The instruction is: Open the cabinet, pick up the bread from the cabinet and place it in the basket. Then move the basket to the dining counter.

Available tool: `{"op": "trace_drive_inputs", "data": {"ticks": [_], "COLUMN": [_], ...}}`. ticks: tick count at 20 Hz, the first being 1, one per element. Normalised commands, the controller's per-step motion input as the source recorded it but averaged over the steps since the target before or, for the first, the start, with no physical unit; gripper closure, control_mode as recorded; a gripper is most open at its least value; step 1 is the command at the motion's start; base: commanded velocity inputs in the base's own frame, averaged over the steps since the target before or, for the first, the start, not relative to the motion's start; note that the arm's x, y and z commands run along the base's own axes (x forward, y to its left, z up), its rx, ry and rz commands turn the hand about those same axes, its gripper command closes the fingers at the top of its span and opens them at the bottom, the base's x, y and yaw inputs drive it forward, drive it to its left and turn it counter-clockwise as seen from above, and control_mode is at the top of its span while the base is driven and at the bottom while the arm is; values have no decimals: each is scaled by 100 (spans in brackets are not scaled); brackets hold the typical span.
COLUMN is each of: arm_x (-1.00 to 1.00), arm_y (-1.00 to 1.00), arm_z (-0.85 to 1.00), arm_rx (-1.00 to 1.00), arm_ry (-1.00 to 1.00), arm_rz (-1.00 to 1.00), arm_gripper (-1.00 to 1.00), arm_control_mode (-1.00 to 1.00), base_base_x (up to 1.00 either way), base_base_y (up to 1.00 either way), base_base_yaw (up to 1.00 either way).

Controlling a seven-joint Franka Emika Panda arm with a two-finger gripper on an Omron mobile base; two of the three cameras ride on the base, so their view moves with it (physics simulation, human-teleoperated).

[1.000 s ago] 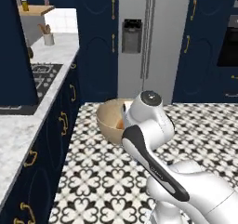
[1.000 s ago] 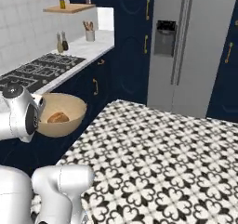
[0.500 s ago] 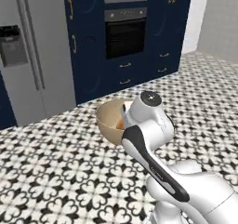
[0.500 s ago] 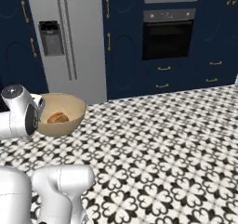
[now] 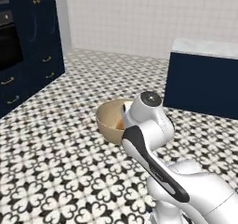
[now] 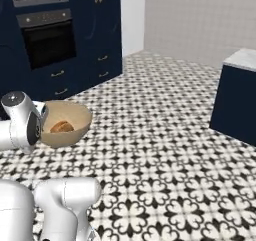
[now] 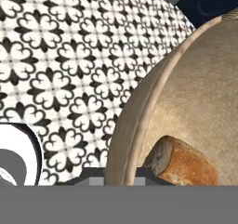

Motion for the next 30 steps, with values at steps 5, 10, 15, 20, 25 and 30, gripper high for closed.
{"op": "trace_drive_inputs", "data": {"ticks": [5,10,15,20,25,30], "arm_x": [0,0,0,0,0,0], "arm_y": [0,0,0,0,0,0], "arm_z": [0,0,0,0,0,0], "arm_rx": [0,0,0,0,0,0], "arm_ry": [0,0,0,0,0,0], "arm_rz": [0,0,0,0,0,0], "arm_gripper": [100,100,100,100,100,100], "arm_control_mode": [100,100,100,100,100,100], "base_base_x": [40,97,100,100,100,100], "base_base_y": [9,0,0,-6,-41,-59], "base_base_yaw": [-82,-58,-37,-21,-6,-6]}}
